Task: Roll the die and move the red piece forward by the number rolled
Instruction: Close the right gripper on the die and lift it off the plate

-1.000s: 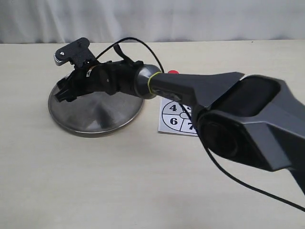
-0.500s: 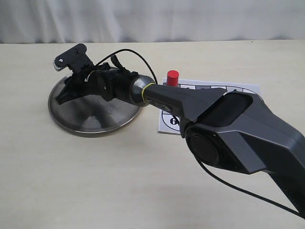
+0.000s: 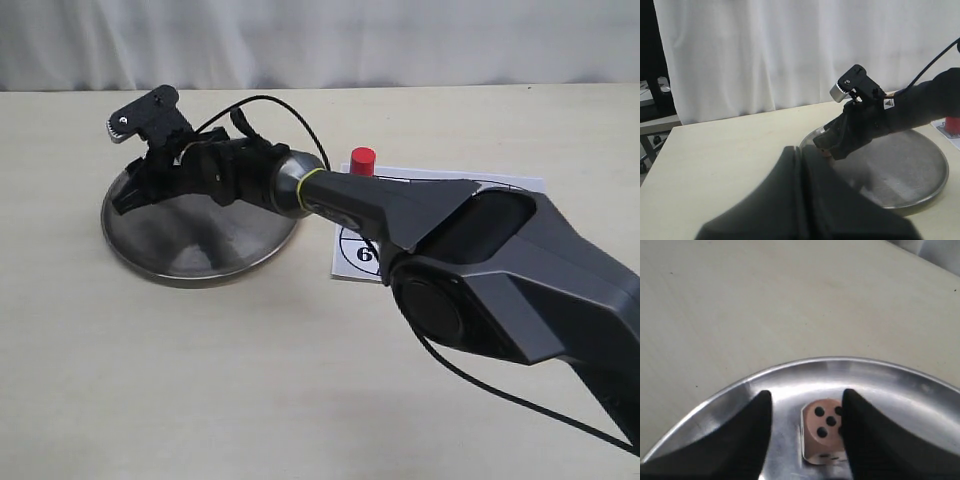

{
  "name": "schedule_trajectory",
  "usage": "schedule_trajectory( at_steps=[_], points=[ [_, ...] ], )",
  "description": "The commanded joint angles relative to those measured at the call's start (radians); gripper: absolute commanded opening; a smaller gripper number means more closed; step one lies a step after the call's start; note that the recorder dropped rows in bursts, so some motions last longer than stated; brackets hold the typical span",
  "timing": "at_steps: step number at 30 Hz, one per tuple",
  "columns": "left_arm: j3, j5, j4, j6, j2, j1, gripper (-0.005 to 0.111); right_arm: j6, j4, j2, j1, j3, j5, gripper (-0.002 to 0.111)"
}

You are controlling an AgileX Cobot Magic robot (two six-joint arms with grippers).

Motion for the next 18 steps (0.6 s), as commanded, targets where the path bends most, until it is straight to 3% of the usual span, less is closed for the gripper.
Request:
schedule_trajectory(
  at_steps=[1,3,10,11,16,18],
  points=[
    [0.002,-0.009,0.0,-0.001,-0.001,-0.002,0.0,0.016,0.003,-0.026,0.0,0.001,0.014,0.067],
    [0.002,-0.009,0.0,-0.001,-0.001,-0.002,0.0,0.016,0.003,-0.015,-0.002,0.001,0.013,0.071],
    [0.002,-0.009,0.0,-0.001,-0.001,-0.002,0.0,0.012,0.001,0.045,-0.003,0.001,-0.044,0.066],
    [0.002,-0.009,0.0,-0.001,-0.001,-0.002,0.0,0.012,0.001,0.045,-0.003,0.001,-0.042,0.062],
    [0.002,-0.009,0.0,-0.001,-0.001,-0.002,0.0,0.012,0.001,-0.005,-0.003,0.001,0.053,0.01],
    [0.002,-0.009,0.0,-0.001,-0.001,-0.002,0.0,0.012,-0.01,-0.086,-0.009,0.001,0.199,0.004]
  ],
)
